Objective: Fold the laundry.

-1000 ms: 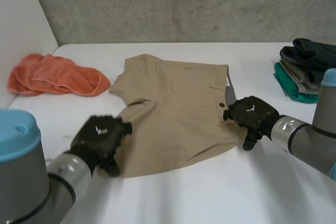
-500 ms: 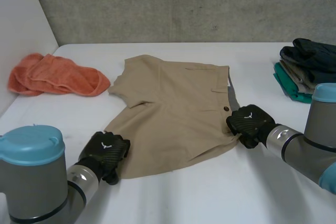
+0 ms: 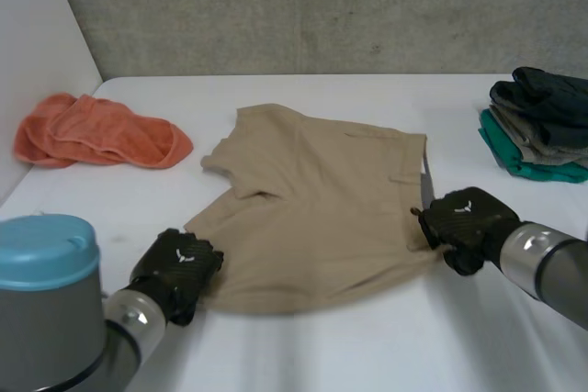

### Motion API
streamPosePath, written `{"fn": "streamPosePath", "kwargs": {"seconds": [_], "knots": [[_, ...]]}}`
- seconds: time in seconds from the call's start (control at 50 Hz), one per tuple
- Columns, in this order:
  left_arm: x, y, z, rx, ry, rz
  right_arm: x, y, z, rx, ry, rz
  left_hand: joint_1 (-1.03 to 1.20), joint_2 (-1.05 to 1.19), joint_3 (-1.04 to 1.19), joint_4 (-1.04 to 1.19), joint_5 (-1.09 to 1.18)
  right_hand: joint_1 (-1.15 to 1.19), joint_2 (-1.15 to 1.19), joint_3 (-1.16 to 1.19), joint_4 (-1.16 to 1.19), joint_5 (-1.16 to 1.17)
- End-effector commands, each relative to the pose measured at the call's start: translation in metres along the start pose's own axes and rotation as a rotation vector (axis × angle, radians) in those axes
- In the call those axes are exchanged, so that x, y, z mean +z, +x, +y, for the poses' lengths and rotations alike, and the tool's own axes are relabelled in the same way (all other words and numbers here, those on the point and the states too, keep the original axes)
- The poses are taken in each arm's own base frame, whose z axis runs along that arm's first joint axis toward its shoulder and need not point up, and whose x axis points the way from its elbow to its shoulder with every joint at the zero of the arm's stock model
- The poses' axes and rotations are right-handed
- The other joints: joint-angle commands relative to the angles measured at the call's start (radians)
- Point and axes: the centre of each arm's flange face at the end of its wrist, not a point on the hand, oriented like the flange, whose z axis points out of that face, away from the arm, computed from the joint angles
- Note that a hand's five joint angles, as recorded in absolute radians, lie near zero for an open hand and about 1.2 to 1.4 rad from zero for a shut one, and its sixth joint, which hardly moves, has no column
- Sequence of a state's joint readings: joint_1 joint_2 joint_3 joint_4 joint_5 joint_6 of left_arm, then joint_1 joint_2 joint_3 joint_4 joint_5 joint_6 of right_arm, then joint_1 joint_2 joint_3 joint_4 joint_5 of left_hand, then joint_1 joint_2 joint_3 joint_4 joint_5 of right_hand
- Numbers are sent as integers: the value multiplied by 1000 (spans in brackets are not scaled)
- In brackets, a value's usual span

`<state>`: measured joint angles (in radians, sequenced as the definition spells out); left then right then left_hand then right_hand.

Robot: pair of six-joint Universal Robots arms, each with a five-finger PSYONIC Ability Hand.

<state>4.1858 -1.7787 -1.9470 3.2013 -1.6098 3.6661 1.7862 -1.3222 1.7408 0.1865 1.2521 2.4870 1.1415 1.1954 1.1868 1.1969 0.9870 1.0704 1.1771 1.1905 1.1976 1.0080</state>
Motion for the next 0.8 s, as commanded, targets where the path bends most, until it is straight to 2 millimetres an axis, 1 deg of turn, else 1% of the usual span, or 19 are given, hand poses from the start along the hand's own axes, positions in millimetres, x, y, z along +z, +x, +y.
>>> {"fn": "streamPosePath", "kwargs": {"seconds": [0.02, 0.08, 0.18, 0.22, 0.26, 0.34, 0.36, 0.42, 0.46, 0.48, 0.5, 0.56, 0.58, 0.66, 0.68, 0.72, 0.76, 0.78, 0.8], "knots": [[-73, 16, -11, -65, -139, 221, -68, -19, 3, -142, -216, -143, 255, 201, 209, 199, 235, 326, 219, 206, 199, 214], [-87, 25, -13, -60, -160, 303, -83, -19, 11, -204, -286, -185, 255, 201, 209, 199, 235, 326, 219, 206, 199, 214], [-71, 21, -26, -56, -66, 276, -73, -11, 11, -212, -244, -127, 255, 201, 209, 199, 235, 326, 219, 206, 199, 214], [-53, 18, -36, -53, -1, 232, -66, -6, 10, -198, -220, -90, 255, 201, 209, 199, 235, 326, 219, 206, 199, 214], [-39, 14, -44, -51, 48, 194, -51, 3, 9, -158, -187, -38, 255, 201, 209, 199, 235, 326, 219, 206, 199, 214], [1, -3, -70, -29, 193, 59, -23, 22, 6, -70, -134, 33, 255, 201, 209, 199, 235, 326, 219, 206, 199, 214], [20, -10, -80, -7, 249, 5, -18, 26, 4, -56, -123, 53, 255, 201, 209, 199, 235, 326, 219, 206, 199, 214], [46, -20, -96, 44, 342, -73, 4, 46, 0, -18, -72, 149, 255, 201, 209, 199, 235, 326, 219, 206, 199, 214], [71, -29, -111, 102, 422, -146, 14, 54, -3, -17, -44, 193, 255, 201, 209, 199, 235, 326, 219, 206, 199, 214], [80, -32, -116, 113, 450, -172, 26, 61, -8, -20, -8, 239, 255, 201, 209, 199, 235, 326, 219, 206, 199, 214], [100, -40, -124, 128, 496, -224, 32, 63, -9, -26, 9, 257, 255, 201, 209, 199, 235, 326, 219, 206, 199, 214], [128, -44, -126, 127, 536, -261, 60, 71, -18, -56, 79, 329, 255, 201, 209, 199, 235, 326, 219, 206, 199, 214], [146, -47, -126, 119, 554, -284, 69, 73, -20, -61, 97, 351, 255, 201, 209, 199, 235, 326, 219, 206, 199, 214], [184, -47, -126, 117, 604, -320, 99, 76, -19, -76, 143, 387, 255, 201, 209, 199, 235, 326, 219, 206, 199, 214], [191, -46, -124, 117, 609, -323, 112, 77, -18, -82, 171, 396, 255, 201, 209, 199, 235, 326, 219, 206, 199, 214], [207, -43, -121, 118, 632, -336, 124, 80, -18, -83, 202, 419, 255, 201, 209, 199, 235, 326, 219, 206, 199, 214], [215, -42, -121, 117, 656, -352, 140, 82, -16, -90, 254, 453, 255, 201, 209, 199, 235, 326, 219, 206, 199, 214], [218, -42, -121, 115, 669, -360, 144, 82, -16, -95, 269, 464, 182, 129, 137, 127, 162, 115, 8, -5, -12, 3], [220, -41, -122, 111, 699, -373, 147, 82, -16, -99, 285, 480, -495, -549, -541, -551, -515, -274, -381, -394, -401, -386]]}}
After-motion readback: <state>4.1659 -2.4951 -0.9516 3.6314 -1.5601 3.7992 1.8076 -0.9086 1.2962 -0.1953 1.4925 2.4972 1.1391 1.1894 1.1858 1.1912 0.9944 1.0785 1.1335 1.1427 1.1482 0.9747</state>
